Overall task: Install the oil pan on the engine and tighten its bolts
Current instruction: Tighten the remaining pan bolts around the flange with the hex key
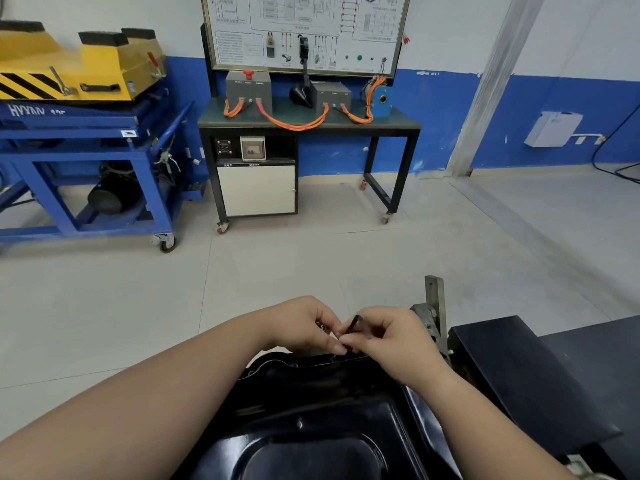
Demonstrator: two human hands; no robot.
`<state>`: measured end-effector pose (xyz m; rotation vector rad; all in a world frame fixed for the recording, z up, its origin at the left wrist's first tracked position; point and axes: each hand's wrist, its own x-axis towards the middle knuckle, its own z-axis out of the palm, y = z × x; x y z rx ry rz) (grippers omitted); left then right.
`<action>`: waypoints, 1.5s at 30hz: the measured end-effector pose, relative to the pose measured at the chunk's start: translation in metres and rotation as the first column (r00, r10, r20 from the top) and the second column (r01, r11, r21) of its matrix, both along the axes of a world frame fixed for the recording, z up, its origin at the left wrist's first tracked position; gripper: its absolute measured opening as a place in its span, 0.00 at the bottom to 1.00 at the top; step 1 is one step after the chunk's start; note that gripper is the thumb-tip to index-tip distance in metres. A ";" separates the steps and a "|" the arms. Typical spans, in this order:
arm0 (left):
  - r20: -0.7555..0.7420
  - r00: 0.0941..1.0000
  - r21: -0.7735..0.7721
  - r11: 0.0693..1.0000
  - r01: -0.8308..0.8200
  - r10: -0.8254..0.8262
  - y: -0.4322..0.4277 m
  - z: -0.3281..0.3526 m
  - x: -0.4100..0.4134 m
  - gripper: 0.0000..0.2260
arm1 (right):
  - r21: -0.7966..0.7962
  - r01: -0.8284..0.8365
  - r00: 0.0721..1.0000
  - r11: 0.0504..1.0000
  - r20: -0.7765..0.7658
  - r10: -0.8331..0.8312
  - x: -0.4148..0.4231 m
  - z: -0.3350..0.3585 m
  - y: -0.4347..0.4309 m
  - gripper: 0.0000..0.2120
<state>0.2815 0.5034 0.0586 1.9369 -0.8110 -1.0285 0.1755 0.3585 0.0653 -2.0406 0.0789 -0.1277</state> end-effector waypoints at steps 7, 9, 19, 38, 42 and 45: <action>0.022 1.000 -0.007 1.000 -0.015 0.015 -0.004 -0.001 -0.002 0.14 | -0.067 0.006 1.000 0.998 -0.022 -0.008 0.002 -0.002 0.001 0.07; 0.025 1.000 -0.003 1.000 -0.015 0.015 -0.004 0.000 -0.001 0.16 | 0.014 -0.075 0.996 0.997 -0.049 0.076 -0.001 0.000 -0.001 0.15; -0.020 1.000 -0.017 1.000 -0.017 0.017 -0.003 -0.001 -0.002 0.17 | 0.063 0.058 0.998 0.996 -0.027 -0.057 0.004 -0.004 0.003 0.06; 0.086 0.996 -0.005 1.000 -0.021 0.022 -0.004 -0.003 0.000 0.10 | -0.021 0.071 0.997 0.997 -0.005 -0.071 0.004 -0.007 0.000 0.11; 0.121 0.993 -0.008 1.000 0.000 0.001 -0.006 -0.001 0.000 0.12 | 0.054 -0.024 0.999 0.998 -0.038 0.026 0.003 -0.004 -0.001 0.06; 0.038 0.999 -0.008 1.000 -0.012 0.013 -0.003 -0.001 0.002 0.17 | 0.126 -0.109 0.992 0.986 -0.042 0.115 0.001 -0.002 -0.005 0.13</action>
